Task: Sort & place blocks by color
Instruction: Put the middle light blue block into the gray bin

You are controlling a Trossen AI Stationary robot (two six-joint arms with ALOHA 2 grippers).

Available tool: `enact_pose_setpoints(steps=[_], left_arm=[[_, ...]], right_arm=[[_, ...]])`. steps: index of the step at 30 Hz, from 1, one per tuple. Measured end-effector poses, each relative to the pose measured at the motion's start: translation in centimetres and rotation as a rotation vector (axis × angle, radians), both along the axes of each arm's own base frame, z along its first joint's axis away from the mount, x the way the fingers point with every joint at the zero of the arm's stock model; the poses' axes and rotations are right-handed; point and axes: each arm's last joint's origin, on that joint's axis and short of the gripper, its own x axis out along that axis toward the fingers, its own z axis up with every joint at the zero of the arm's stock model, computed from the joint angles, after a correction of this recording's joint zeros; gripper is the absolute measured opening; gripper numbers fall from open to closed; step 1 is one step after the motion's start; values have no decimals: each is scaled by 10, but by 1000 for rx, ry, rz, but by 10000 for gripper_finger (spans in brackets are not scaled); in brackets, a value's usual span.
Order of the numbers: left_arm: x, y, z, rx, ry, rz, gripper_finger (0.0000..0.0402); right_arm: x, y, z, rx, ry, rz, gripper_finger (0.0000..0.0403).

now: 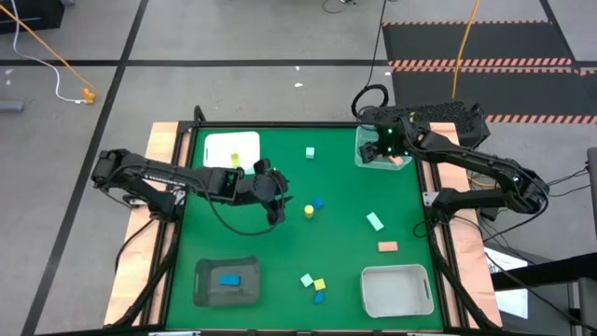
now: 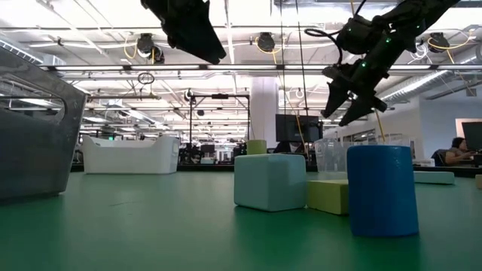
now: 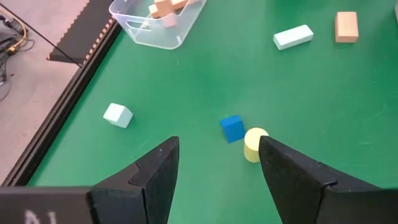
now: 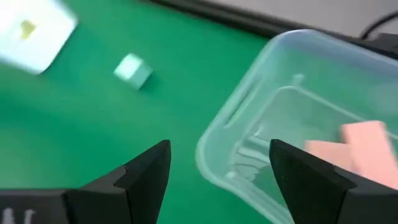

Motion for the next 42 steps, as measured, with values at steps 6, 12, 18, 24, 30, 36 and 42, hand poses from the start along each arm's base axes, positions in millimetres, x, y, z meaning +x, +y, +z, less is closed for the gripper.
enact_pose_setpoints(steps=[6, 12, 18, 24, 30, 36, 42], left_arm=[[0, 1, 0, -25, -9, 22, 223], [-2, 0, -2, -34, 10, 31, 223], [-2, 1, -2, -34, 18, 33, 223], [-2, 1, -2, -60, 6, 56, 223], [-2, -1, -2, -77, 0, 66, 223], [-3, -8, -2, -95, -7, 59, 223], [-3, -13, -3, -97, -7, 46, 223]], right_arm=[[15, 33, 4, 71, -48, 213, 265], [20, 75, -5, 245, 61, 333, 265], [17, 110, -12, 300, 196, 367, 265], [10, 131, -18, 343, 302, 283, 265], [5, 148, -44, 413, 345, 231, 265], [1, 160, -63, 419, 365, 172, 264], [6, 169, -76, 332, 414, 204, 245]])
